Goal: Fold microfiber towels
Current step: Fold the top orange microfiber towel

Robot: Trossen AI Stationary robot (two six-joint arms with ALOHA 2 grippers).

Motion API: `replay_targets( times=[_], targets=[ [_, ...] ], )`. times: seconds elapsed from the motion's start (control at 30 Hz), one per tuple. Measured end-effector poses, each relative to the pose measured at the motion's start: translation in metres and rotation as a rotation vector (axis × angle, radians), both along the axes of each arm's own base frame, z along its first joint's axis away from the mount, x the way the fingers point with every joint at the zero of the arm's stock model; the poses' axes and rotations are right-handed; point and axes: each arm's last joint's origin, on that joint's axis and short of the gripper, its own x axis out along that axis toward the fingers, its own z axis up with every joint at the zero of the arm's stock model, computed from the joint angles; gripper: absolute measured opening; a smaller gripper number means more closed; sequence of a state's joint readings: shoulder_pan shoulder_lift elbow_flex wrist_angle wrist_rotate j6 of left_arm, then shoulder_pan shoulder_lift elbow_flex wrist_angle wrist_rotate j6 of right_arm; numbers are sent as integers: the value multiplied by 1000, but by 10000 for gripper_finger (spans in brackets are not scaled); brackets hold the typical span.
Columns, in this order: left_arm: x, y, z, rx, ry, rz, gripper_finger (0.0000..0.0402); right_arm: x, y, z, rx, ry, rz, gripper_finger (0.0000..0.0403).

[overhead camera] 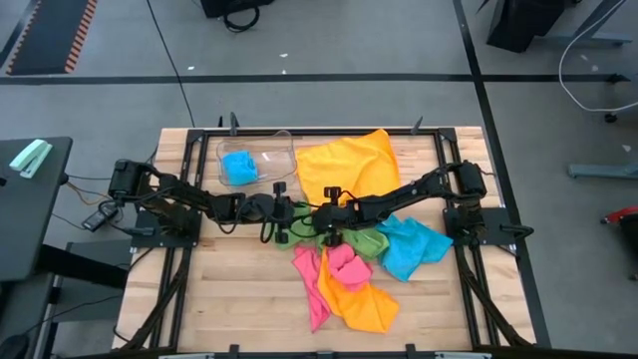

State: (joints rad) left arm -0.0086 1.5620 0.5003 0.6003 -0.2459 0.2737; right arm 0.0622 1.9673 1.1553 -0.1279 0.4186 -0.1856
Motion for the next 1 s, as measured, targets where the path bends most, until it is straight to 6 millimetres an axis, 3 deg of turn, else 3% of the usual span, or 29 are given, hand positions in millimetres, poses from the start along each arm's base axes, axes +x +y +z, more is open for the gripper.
replay_targets(
  times=[0.17, 0.67, 0.77, 1.0],
  targets=[
    [0, 0, -1, 0, 10, 0, 128, 0, 2, 6, -37, -3, 24, 43],
    [-2, 0, -3, -23, 31, 12, 118, 2, 15, 24, -90, -25, 106, 37],
    [-2, 0, -3, -23, 31, 12, 117, 0, 14, 22, -104, 0, 109, 13],
    [-2, 0, -3, -22, 33, 12, 116, -1, 45, 27, -336, 86, 317, 4]
  ],
)
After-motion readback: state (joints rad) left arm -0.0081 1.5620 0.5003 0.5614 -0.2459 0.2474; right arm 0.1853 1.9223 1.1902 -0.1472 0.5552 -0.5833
